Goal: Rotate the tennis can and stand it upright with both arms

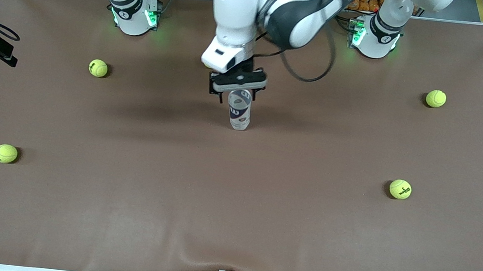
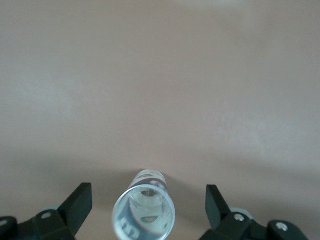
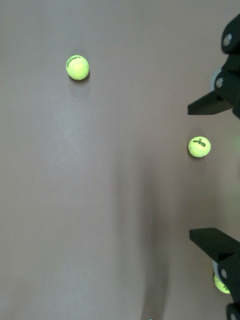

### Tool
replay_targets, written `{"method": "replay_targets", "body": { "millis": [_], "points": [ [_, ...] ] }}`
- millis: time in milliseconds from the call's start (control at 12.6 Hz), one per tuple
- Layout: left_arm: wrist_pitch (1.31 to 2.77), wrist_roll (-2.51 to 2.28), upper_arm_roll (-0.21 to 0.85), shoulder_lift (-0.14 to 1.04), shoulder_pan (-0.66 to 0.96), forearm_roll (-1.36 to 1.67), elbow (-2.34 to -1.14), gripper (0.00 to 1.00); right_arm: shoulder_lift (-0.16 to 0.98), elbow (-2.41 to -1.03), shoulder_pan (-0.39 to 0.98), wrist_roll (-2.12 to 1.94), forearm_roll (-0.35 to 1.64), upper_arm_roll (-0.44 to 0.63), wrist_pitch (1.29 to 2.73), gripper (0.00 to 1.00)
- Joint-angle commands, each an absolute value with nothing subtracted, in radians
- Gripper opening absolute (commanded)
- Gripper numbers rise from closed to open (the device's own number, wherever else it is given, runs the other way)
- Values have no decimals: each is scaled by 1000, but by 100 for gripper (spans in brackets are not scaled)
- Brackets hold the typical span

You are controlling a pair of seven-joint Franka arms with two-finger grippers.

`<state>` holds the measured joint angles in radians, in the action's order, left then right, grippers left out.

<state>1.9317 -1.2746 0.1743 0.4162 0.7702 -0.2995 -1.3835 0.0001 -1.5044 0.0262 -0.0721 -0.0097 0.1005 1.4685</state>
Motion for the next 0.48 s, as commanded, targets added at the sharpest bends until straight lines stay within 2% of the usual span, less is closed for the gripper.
{"method": "replay_targets", "body": {
  "millis": [0, 397],
  "points": [
    [1826, -1252, 178, 312, 684, -250, -1407, 100, -8, -1508, 40, -64, -18, 106, 1473, 100],
    [1665, -904, 179, 221, 435, -151, -1410, 100, -6, -1508, 40, -64, -18, 106, 1473, 100]
  ]
}}
